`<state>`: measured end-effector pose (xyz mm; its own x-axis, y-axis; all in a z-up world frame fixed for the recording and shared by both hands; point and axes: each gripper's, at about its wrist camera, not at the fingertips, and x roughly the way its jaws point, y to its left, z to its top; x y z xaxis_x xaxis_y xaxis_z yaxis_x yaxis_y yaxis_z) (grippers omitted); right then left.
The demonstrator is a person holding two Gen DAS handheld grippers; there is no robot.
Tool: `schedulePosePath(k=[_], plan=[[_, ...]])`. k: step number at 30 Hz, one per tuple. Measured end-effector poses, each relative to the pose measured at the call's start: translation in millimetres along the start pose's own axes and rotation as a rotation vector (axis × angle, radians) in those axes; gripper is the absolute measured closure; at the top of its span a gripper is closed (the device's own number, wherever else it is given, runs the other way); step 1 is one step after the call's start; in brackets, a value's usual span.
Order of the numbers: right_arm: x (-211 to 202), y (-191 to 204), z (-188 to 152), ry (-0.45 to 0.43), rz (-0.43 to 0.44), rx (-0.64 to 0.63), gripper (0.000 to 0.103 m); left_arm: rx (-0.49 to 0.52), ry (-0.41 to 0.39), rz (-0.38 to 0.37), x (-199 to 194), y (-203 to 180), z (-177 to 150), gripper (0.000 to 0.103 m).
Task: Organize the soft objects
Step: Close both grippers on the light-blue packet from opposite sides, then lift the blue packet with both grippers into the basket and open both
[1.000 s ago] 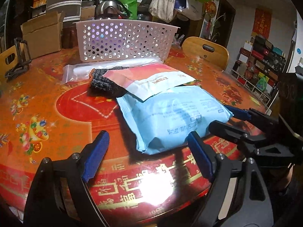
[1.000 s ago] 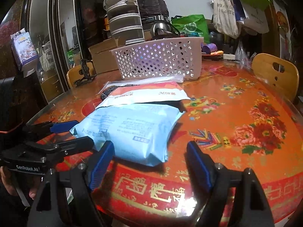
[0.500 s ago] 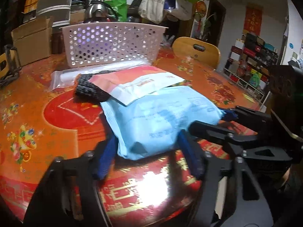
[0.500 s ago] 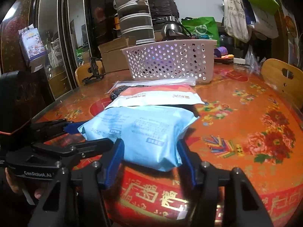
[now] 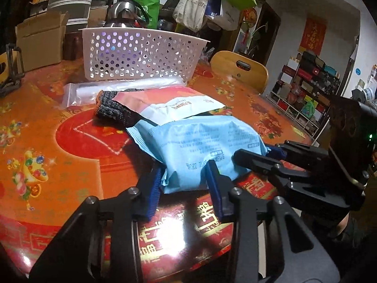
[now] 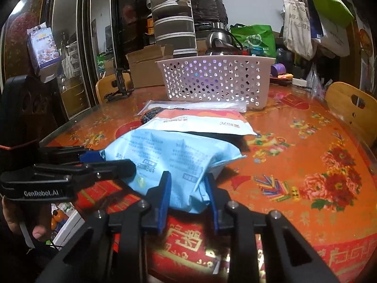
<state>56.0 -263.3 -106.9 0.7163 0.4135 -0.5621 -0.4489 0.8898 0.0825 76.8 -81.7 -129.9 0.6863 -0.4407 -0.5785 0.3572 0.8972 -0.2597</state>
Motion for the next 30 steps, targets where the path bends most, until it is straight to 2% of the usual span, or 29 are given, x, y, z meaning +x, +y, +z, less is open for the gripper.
schedulePosePath(k=[13, 23, 30], plan=[[-24.8, 14.6, 23.9, -0.066, -0.001, -0.018, 0.078, 0.020, -0.076, 0.028, -44.9, -9.9, 17.1, 0.072], [-30.9, 17.1, 41.5, -0.092, -0.002, -0.024, 0.078, 0.028, -0.111, 0.035, -61.5, -12.2, 33.4, 0.072], [-37.5, 18.1, 67.2, -0.130, -0.010, -0.042, 0.078, 0.043, -0.157, 0.039, -73.7, -11.6, 57.7, 0.072]])
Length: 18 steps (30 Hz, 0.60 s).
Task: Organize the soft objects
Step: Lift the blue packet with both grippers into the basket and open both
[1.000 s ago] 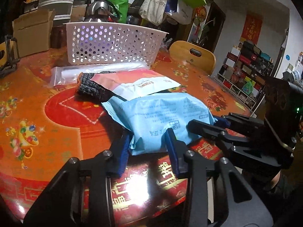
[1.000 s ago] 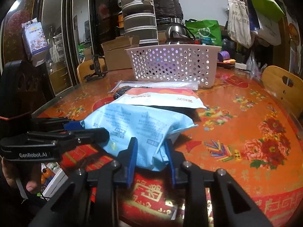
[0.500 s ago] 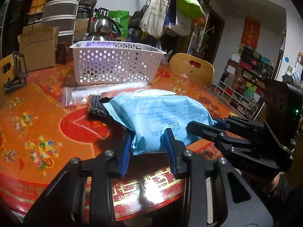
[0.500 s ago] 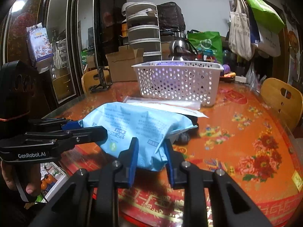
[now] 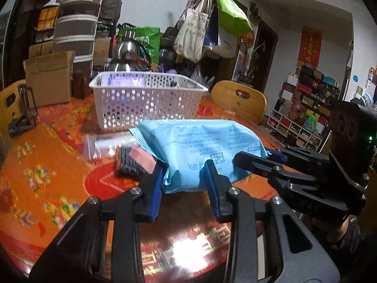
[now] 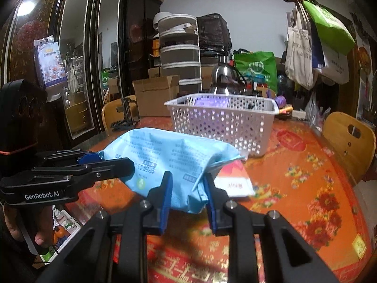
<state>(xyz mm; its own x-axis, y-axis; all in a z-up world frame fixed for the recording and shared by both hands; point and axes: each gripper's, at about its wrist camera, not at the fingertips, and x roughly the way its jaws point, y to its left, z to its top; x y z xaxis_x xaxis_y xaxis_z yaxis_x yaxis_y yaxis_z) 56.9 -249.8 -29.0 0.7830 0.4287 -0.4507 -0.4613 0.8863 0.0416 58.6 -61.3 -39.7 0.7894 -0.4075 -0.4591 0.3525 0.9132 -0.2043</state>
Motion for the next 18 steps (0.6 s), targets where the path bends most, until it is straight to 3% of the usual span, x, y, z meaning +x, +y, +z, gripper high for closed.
schedulePosePath(k=[11, 18], plan=[[33.0, -19.7, 68.3, -0.038, -0.008, -0.033, 0.079, 0.018, -0.039, 0.017, 25.9, 19.9, 74.5, 0.072], [73.0, -47.5, 128.5, -0.056, -0.011, -0.018, 0.078, 0.030, -0.045, 0.021, 69.7, 41.7, 151.6, 0.072]])
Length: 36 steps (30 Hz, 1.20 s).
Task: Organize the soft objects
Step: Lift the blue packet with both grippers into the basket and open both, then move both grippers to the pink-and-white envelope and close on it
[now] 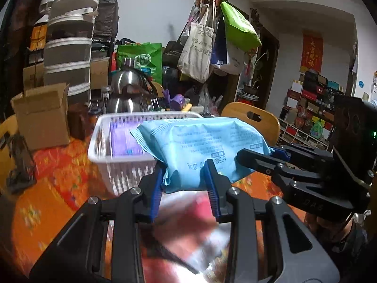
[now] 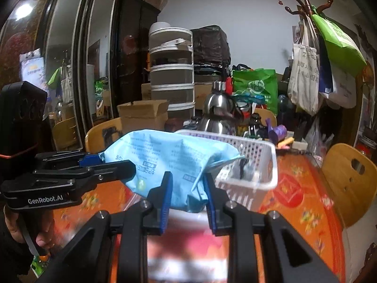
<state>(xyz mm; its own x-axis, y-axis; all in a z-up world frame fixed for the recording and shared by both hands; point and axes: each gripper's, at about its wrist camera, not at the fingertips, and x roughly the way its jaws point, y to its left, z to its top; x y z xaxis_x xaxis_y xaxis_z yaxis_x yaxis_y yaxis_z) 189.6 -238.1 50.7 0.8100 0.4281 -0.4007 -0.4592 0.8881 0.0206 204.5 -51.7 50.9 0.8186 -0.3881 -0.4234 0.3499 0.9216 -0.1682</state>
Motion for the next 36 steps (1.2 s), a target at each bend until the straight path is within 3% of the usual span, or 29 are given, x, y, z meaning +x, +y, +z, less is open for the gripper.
schedulePosePath(k=[9, 16, 17, 20, 22, 25, 31, 34, 36], plan=[[76.2, -51.1, 51.1, 0.036, 0.007, 0.058, 0.079, -0.025, 0.072, 0.031, 94.1, 33.2, 78.9, 0.072], [119.8, -68.1, 55.4, 0.069, -0.018, 0.055, 0.077, -0.047, 0.124, 0.069, 151.8, 55.6, 89.0, 0.071], [122.4, -67.8, 54.7, 0.071, -0.023, 0.056, 0.075, -0.054, 0.122, 0.082, 156.5, 57.7, 87.6, 0.066], [141.5, -68.5, 46.7, 0.136, -0.052, 0.052, 0.052, -0.049, 0.186, 0.156, 183.1, 65.8, 78.4, 0.047], [141.8, -70.6, 38.0, 0.154, -0.088, 0.059, 0.050, -0.053, 0.216, 0.195, 191.2, 74.5, 66.0, 0.045], [132.9, -75.4, 29.1, 0.162, -0.101, 0.061, 0.035, -0.085, 0.241, 0.198, 191.7, 88.1, 52.7, 0.040], [96.0, -84.1, 6.1, 0.154, -0.088, 0.120, 0.032, -0.084, 0.255, 0.212, 166.1, 95.0, 23.0, 0.038], [73.2, -82.8, -22.0, 0.170, -0.087, 0.152, 0.025, -0.036, 0.233, 0.239, 131.1, 78.4, 7.4, 0.025], [65.5, -78.9, -39.7, 0.200, -0.088, 0.158, 0.025, -0.052, 0.243, 0.220, 110.5, 70.2, -2.9, 0.024]])
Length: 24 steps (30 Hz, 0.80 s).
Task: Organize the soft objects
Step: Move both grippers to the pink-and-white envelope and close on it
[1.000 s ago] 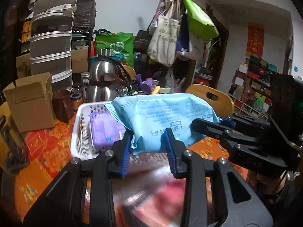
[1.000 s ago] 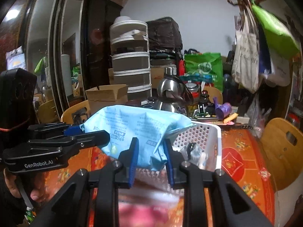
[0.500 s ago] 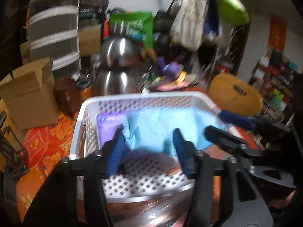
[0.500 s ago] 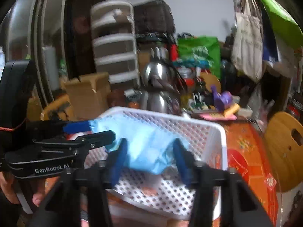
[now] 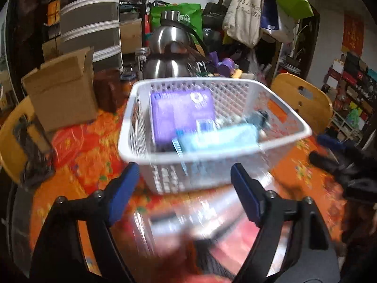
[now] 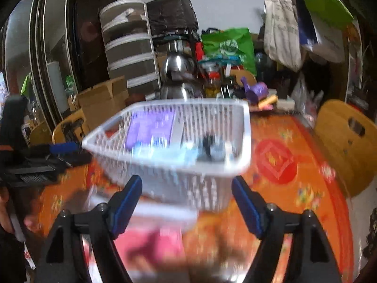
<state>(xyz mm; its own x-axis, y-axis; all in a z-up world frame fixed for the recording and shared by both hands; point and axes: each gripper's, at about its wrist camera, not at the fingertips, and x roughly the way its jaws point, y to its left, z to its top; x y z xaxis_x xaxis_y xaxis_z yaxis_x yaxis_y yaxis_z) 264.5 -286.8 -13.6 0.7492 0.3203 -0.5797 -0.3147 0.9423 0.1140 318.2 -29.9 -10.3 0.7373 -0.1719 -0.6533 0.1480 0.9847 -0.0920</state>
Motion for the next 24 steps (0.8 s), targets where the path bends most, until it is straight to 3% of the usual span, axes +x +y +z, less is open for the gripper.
schedulePosePath(k=[3, 8, 12, 18, 24], plan=[[-4.5, 1.3, -31.3, 0.043, -0.006, 0.007, 0.025, 0.006, 0.002, 0.005, -21.5, -7.3, -27.7, 0.024], [-4.4, 8.1, -78.0, 0.120, 0.015, 0.000, 0.025, -0.006, 0.075, -0.053, -31.0, -24.1, -86.9, 0.024], [-1.8, 3.0, -93.8, 0.161, 0.054, 0.045, 0.024, -0.012, 0.122, -0.097, -30.4, -46.6, -123.5, 0.024], [0.4, -0.4, -96.8, 0.185, 0.069, 0.047, 0.024, 0.025, 0.171, -0.110, -16.4, -77.8, -138.6, 0.024], [5.2, 5.1, -93.5, 0.202, 0.095, 0.027, 0.024, 0.008, 0.206, -0.121, 3.5, -79.6, -135.6, 0.024]])
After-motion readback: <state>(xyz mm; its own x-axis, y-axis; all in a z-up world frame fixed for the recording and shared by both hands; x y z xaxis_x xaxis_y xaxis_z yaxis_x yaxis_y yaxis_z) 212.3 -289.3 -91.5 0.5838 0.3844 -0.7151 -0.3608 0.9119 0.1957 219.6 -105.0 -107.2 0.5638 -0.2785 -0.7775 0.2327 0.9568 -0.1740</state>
